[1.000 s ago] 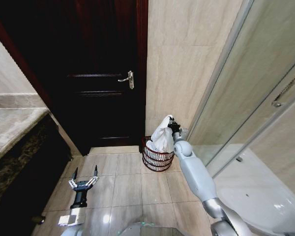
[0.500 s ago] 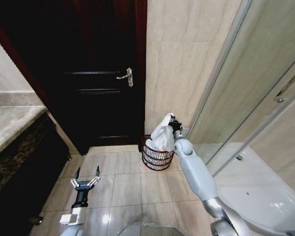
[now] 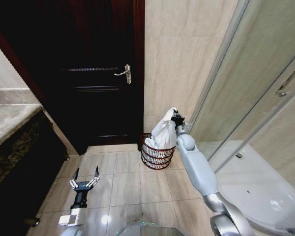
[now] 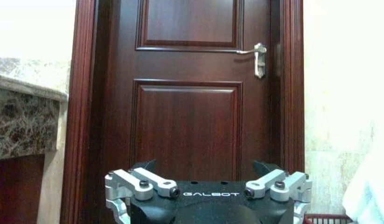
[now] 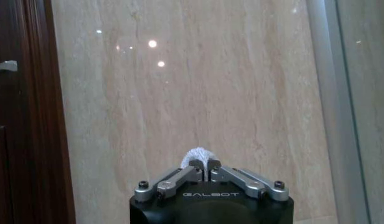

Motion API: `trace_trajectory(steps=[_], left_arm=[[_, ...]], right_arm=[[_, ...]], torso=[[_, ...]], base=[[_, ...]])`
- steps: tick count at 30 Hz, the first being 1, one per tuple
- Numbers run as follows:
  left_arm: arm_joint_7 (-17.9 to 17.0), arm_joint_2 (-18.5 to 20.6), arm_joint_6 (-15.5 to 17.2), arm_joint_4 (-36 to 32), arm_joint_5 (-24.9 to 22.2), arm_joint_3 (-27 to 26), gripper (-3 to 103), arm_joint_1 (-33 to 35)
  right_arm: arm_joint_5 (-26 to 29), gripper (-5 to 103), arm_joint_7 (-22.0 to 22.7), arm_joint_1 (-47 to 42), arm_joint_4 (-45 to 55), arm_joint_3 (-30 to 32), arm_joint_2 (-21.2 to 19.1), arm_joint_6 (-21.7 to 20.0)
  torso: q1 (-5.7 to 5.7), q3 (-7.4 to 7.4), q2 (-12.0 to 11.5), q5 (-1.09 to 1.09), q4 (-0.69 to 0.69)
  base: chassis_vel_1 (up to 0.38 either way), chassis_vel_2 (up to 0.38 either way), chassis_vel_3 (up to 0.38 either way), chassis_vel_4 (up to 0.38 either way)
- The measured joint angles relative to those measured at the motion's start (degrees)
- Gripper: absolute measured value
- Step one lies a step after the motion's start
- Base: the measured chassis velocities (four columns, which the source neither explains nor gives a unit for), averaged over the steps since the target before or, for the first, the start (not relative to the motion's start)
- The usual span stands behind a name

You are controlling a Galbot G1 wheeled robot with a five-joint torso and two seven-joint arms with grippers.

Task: Discard the used towel into the hamper.

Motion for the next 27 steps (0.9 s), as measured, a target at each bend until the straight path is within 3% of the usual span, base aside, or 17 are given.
trace_trajectory(steps=[27], left_arm=[[0.6, 0.2, -0.2, 0.7, -0.7, 0.2, 100, -0.3]], right_arm=[[-1.7, 2, 0.3, -5.7, 5.9, 0.2, 0.1, 0.2]], torso=[[-2.51, -3.55, -6.1, 0.00, 0.01]], base=[[0.000, 0.000, 0.000, 0.000]])
